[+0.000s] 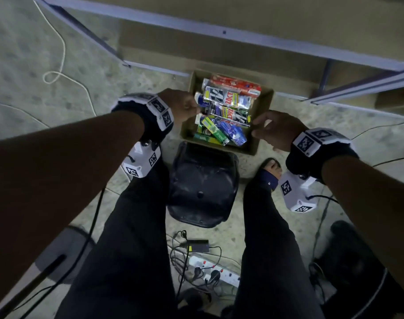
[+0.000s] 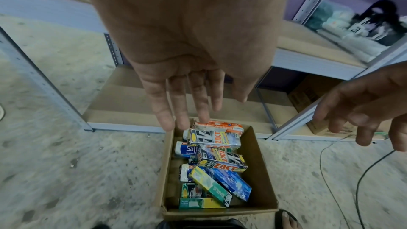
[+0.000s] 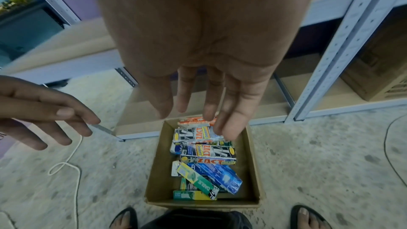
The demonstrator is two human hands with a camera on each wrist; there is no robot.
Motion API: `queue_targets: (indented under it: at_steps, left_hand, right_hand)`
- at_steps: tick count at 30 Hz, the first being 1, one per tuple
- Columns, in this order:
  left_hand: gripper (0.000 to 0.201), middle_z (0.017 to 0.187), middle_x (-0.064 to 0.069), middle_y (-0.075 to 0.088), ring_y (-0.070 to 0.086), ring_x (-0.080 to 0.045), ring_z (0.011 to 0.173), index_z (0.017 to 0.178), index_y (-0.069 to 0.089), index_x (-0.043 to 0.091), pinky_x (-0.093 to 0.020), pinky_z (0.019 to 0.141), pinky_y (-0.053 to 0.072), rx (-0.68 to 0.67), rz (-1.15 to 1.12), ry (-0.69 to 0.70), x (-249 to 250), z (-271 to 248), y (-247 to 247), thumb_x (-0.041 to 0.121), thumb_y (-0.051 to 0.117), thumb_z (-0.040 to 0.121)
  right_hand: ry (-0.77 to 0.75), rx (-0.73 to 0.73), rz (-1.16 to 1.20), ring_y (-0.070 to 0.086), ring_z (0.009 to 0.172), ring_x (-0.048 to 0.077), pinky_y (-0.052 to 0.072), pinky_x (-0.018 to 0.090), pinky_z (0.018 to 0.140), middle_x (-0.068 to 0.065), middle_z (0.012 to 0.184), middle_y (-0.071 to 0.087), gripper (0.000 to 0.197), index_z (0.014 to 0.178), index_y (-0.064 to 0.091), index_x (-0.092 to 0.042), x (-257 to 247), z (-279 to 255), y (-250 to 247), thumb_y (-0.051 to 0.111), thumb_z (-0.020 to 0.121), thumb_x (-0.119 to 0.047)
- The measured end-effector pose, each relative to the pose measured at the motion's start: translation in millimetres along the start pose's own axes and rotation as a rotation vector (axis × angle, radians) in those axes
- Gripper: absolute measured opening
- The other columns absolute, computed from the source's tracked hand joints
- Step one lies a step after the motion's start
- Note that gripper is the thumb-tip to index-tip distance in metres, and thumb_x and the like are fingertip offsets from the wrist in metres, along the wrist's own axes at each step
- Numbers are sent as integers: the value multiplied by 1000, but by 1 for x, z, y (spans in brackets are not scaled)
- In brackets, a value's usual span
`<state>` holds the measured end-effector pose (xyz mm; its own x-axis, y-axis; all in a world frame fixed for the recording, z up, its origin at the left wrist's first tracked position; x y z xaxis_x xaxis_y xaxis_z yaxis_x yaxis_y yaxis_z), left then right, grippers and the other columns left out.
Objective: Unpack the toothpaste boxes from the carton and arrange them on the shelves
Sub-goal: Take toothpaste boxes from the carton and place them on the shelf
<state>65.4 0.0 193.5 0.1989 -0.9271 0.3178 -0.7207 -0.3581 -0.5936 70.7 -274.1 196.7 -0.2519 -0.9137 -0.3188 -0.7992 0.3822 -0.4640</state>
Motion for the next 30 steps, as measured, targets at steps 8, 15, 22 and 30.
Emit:
queue_targets:
  at_steps: [8, 15, 22, 30]
  left_hand:
    - [35, 121, -1, 64, 61, -23, 102, 123, 59, 21, -23, 80, 37, 121, -58, 19, -42, 88, 64, 42, 55, 96]
    - [43, 127, -9, 56, 57, -29, 112, 133, 54, 21, -33, 92, 43, 189, -22, 78, -56, 156, 96, 39, 58, 94]
    - [38, 118, -9, 63, 62, -28, 101, 130, 56, 24, -27, 85, 44, 301, -5, 210, -54, 217, 99, 31, 56, 93]
    - [49, 138, -8, 46, 52, -25, 120, 139, 48, 18, -20, 95, 31, 277, -3, 269, -53, 267, 106, 33, 58, 93]
  right_hand:
    - [30, 50, 1, 54, 88, 13, 38, 23, 73, -6, 107, 57, 37, 120, 59, -34, 47, 100, 59, 70, 85, -38]
    - [-10, 154, -1, 57, 94, 17, 36, 22, 72, -2, 107, 58, 44, 125, 54, -31, 69, 169, 87, 70, 85, -37]
    - [-13, 129, -32, 58, 111, 26, 39, 25, 78, 7, 130, 54, 49, 133, 49, -25, 77, 216, 108, 68, 89, -34]
    - [-25, 134, 21, 56, 119, 29, 49, 36, 99, 9, 139, 49, 63, 140, 44, -25, 90, 251, 129, 73, 84, -33]
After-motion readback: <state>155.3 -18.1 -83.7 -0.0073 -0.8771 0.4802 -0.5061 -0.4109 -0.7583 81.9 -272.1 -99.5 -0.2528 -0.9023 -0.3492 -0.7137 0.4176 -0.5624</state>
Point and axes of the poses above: each hand's wrist, its own z-axis towards the middle knuckle, its own y-axis out of the palm, x = y × z, the point moved 1 cm from there along z, towards the middle knuckle
